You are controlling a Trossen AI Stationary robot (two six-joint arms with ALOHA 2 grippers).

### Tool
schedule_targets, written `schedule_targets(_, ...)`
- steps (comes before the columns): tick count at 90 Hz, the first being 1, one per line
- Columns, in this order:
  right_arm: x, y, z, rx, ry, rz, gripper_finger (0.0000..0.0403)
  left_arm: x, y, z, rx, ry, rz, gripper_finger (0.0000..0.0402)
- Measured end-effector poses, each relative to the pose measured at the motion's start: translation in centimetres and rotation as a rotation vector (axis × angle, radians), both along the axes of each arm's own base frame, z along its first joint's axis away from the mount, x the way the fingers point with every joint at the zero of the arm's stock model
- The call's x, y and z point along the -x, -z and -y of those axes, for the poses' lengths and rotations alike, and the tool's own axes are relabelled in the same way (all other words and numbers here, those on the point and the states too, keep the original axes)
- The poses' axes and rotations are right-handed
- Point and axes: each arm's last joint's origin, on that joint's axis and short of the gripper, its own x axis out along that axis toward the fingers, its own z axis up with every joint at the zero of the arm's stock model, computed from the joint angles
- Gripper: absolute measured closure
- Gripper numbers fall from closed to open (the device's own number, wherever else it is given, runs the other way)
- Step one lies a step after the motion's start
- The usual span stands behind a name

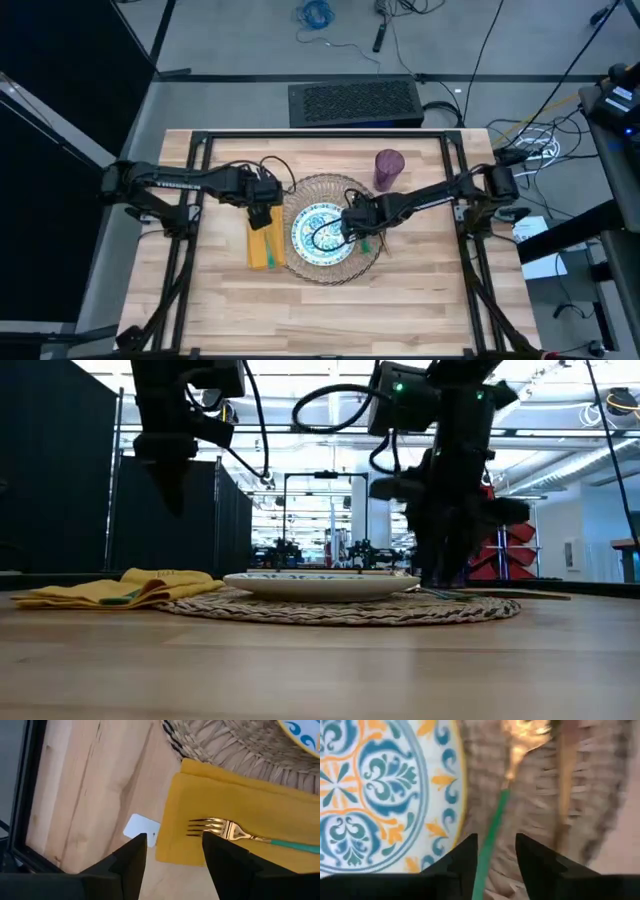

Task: Set table place
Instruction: Adjust the green spoon and gold table knife

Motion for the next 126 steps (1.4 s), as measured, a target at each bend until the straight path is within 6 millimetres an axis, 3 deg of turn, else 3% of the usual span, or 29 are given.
schedule_targets(17,1.9,-1.4,-0.7,0.035,0.002,-0.091,0.0295,0.0,0.0,0.0,0.0,-0.001,-0.001,0.0223)
schedule_targets(46,3.2,-1.1,-2.7,0.022,0.009,-0.196,0.0397,0.0,0.0,0.0,0.001,-0.008,0.002,0.0223)
schedule_targets(76,4.1,1.2,-4.0,-0.054,0.05,-0.258,0.0402,0.0,0.0,0.6,0.004,0.005,0.006,0.0223)
schedule_targets(116,2.9,1.3,-4.5,-0.093,0.06,-0.127,0.0403,-0.1,0.0,0.9,0.0,0.037,0.002,0.0223)
schedule_targets(126,3.4,1.3,-4.6,-0.082,0.064,-0.169,0.0403,-0.1,0.0,0.9,-0.002,0.037,0.001,0.0223)
